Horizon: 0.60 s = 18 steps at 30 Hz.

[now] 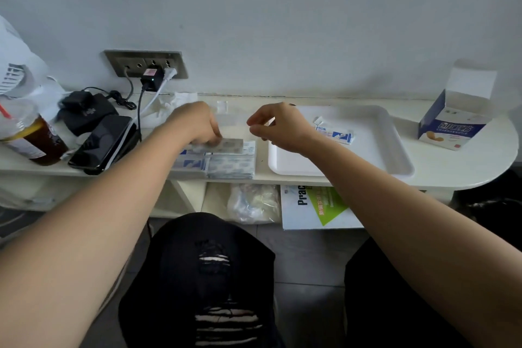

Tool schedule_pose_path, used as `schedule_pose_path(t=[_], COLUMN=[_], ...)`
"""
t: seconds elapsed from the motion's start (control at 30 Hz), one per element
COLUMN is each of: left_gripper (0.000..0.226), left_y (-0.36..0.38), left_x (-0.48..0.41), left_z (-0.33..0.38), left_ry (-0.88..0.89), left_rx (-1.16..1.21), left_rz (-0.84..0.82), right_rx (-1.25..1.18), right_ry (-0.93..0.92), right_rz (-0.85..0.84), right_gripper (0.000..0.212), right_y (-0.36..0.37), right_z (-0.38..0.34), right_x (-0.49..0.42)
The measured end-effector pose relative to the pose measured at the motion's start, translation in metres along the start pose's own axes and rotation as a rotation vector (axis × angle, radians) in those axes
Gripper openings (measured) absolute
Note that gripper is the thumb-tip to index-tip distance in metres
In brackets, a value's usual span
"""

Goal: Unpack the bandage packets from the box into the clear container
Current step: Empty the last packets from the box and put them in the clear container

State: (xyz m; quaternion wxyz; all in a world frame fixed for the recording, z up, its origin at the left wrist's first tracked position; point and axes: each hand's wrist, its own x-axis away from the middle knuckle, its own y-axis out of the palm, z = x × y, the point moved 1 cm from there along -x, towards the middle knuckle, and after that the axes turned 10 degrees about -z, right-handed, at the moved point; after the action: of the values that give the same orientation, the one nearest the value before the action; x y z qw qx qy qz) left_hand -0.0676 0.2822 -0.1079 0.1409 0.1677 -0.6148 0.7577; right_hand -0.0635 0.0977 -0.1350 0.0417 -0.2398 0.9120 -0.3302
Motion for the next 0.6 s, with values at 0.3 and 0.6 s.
schedule_pose_path(t=[0.3, 0.6], left_gripper=[0.021, 0.024], left_y=[0.029, 0.030], left_x=[-0.028, -0.026], left_z=[0.010, 0.008], left_ry=[-0.043, -0.047], left_rx=[0.048, 0.066], left_rz=[-0.190, -0.209], right_rx=[0.188, 0.129], right_ry=[0.018, 0.025], right_rz=[-0.128, -0.175], right_gripper=[0.023, 0.019], right_y=[0.003, 0.003], right_z=[0.004, 0.007], right_x=[0.007, 0.004])
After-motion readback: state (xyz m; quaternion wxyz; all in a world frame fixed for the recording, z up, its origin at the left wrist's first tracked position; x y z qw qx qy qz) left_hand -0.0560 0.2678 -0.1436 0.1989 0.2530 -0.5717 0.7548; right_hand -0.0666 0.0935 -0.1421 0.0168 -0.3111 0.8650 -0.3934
